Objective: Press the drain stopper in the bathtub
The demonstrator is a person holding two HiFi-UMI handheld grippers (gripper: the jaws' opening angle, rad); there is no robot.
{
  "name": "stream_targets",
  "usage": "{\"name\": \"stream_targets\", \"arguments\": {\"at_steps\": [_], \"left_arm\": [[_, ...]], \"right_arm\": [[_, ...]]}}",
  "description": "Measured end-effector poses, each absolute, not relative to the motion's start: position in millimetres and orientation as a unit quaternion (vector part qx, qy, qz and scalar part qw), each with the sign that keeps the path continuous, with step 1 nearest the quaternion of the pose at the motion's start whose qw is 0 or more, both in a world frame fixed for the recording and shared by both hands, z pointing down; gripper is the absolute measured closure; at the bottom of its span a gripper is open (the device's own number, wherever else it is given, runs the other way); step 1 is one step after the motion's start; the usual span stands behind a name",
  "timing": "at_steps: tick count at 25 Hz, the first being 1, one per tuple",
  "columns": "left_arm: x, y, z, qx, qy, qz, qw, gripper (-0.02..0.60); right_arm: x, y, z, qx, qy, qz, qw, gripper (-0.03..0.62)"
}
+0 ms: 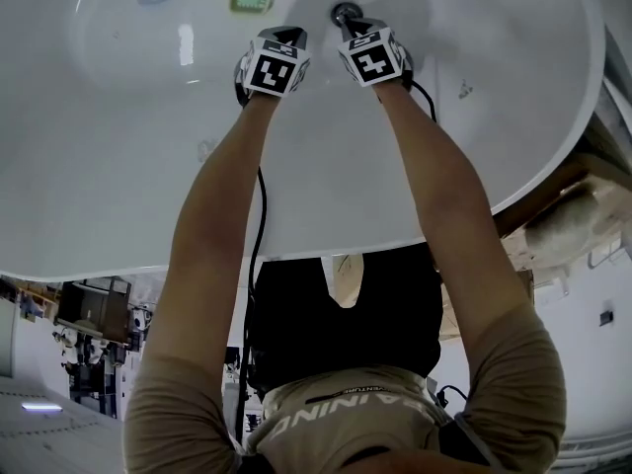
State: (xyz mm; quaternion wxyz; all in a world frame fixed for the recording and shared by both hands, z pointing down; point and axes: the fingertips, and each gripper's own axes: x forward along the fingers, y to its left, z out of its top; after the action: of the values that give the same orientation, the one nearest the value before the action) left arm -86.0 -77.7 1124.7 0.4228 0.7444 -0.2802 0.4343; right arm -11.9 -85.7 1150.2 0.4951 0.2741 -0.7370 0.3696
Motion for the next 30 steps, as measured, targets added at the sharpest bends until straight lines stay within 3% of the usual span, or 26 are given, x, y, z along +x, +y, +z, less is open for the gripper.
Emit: {"name": "stream_targets", "arguments": {"at_steps": [7, 12, 24, 30], "left_arm": [[-84.2, -85.4, 1037.5, 0.761, -0.264, 0.451, 0.384, 0.58], [-81.3, -104.3, 933.1, 0.777, -0.295, 0.402, 0.384, 0.58], [-81.6, -107.5, 691.4, 0.788, -0.384, 0.315, 0.363, 0.58], [-63.3, -106.5, 567.0, 0.839, -0.373, 0.304, 0.255, 0.58]], "right_arm": [[-14.3, -80.3, 1056.8, 0.244, -0.753, 0.334, 0.512, 0.585], [-11.0, -93.7, 956.9, 0.246, -0.77, 0.298, 0.508, 0.586], [-0.6, -102.8, 687.1, 0.335, -0.823, 0.297, 0.349, 0.585], [-10.3, -98.0, 562.4, 0.341, -0.855, 0.274, 0.279, 0.585]]}}
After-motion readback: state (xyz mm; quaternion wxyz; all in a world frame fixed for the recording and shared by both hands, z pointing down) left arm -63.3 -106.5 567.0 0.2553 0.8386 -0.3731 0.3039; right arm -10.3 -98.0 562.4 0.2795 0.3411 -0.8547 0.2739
